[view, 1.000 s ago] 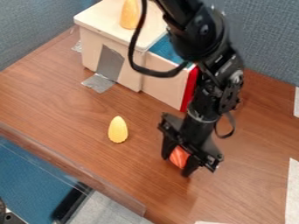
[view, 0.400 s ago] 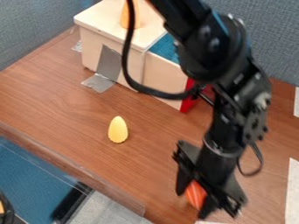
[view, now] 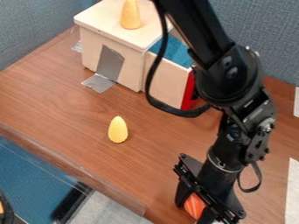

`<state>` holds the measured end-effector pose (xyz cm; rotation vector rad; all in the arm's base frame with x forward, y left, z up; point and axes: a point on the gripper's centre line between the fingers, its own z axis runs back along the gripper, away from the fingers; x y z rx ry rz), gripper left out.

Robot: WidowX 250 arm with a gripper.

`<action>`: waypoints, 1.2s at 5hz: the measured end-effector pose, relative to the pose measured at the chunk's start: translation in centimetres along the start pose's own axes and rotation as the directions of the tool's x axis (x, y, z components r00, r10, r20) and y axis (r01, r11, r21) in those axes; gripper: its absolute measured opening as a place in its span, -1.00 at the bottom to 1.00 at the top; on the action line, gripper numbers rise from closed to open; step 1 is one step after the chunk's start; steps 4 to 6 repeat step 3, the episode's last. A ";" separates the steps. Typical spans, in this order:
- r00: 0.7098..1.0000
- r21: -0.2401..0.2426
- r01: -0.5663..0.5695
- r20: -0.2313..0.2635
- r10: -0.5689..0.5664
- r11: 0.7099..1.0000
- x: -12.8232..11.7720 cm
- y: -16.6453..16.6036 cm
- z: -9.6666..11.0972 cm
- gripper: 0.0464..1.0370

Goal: Move the orange thing to the lower right side of the table

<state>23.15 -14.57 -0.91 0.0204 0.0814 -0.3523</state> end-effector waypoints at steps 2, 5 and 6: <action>0.998 -0.002 -0.048 0.045 0.048 0.999 0.6 0.4 1.4 0.77; 0.977 -0.086 -0.161 0.128 0.171 0.983 0.8 1.9 6.4 0.95; 0.977 -0.086 -0.161 0.128 0.171 0.983 0.8 1.9 6.4 0.95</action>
